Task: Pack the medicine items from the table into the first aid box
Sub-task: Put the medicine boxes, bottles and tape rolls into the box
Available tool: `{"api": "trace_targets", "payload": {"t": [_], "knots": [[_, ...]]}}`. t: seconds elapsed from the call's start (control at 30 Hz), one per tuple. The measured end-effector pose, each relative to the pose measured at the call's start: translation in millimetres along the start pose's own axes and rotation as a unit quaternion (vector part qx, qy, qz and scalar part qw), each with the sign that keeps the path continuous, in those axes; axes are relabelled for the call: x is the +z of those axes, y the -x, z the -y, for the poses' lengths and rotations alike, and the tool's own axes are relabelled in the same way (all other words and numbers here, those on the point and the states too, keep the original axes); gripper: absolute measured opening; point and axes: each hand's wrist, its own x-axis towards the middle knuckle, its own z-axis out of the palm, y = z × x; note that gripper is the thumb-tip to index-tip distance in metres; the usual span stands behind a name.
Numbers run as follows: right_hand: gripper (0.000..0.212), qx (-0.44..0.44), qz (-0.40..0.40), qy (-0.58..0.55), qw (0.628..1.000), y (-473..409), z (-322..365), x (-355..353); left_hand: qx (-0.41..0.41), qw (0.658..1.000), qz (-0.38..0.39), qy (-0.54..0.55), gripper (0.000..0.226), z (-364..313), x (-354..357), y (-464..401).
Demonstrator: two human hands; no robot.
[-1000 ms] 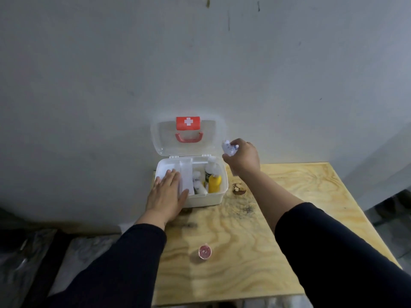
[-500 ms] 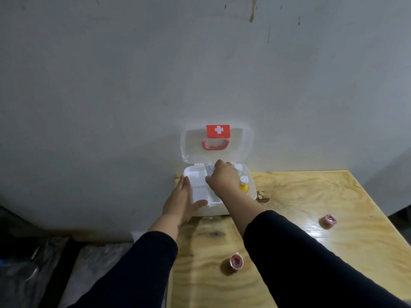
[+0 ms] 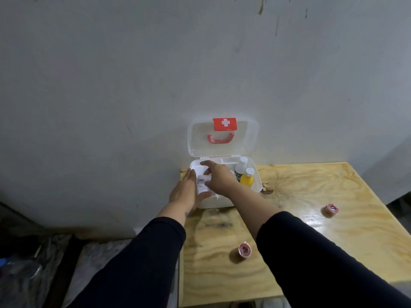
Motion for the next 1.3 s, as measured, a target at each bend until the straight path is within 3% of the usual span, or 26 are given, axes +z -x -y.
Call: {"api": "trace_targets", "payload": {"t": [0.13,0.27,0.5,0.87,1.07,1.3], "knots": [[0.051,0.001,-0.016,0.009,1.0,5.8,0.4,-4.8,0.009,0.999,0.014,-0.048,0.089,-0.4,-10.3,4.6],[0.031,-0.003,-0.03,0.03,0.999,17.1,-6.1,-19.9,0.06,0.992,-0.007,-0.111,0.064,-13.2,-28.0,13.8],[0.029,0.02,0.026,0.134,0.99,63.5,-25.5,-34.4,0.133,0.971,0.057,-0.189,0.037,-50.5,-28.7,35.6],[0.044,0.111,0.097,0.114,0.983,129.7,-91.1,34.4,0.142,0.959,0.161,-0.185,0.032,-39.9,52.2,73.2],[0.033,0.094,0.059,0.088,0.99,144.0,-107.7,57.5,0.137,0.947,0.19,-0.22,0.037,-36.2,70.6,75.6],[0.031,0.111,0.021,0.08,0.99,145.1,-142.2,14.3,0.132,0.942,0.208,-0.229,0.046,-77.6,82.6,62.5]]}}
